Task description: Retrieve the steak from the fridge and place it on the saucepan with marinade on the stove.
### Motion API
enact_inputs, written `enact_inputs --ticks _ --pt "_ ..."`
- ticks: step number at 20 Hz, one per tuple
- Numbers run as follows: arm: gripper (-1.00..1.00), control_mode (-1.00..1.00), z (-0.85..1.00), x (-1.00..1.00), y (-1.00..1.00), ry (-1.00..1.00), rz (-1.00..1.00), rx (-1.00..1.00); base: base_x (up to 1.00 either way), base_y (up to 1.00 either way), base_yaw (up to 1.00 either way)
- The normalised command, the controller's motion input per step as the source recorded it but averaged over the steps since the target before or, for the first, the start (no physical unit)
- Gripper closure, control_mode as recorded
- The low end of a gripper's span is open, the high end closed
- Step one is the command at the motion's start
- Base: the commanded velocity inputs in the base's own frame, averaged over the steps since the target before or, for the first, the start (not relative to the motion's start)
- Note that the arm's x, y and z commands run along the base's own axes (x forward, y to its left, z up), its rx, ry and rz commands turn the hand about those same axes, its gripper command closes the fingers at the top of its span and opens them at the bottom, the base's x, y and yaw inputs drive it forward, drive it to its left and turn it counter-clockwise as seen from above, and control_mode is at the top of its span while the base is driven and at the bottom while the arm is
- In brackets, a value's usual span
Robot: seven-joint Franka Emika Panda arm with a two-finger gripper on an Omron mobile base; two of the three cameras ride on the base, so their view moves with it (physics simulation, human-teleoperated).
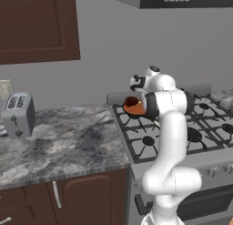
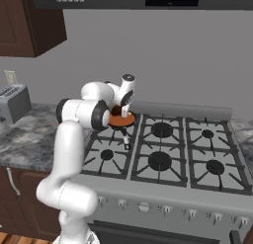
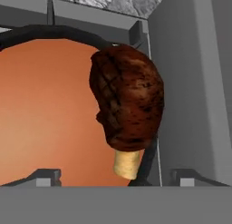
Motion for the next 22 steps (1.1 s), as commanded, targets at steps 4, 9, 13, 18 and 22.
enact_inputs --ticks 4,9,13,18,22 --pt "-1.00 -1.00 0.24 -0.87 -0.38 -0.32 0.00 0.00 0.00 0.00 0.00" --pt "-1.00 -1.00 0.60 -0.94 -0.36 -0.52 0.00 0.00 0.00 0.00 0.00" --pt "-1.00 -1.00 0.96 -0.89 -0.22 -0.61 0.00 0.00 0.00 0.00 0.00" --pt "-1.00 -1.00 0.83 -0.82 -0.43 -0.43 0.00 0.02 0.00 0.00 0.00" --pt "-1.00 -1.00 0.66 -0.70 -0.47 -0.31 0.00 0.03 0.00 0.00 0.00"
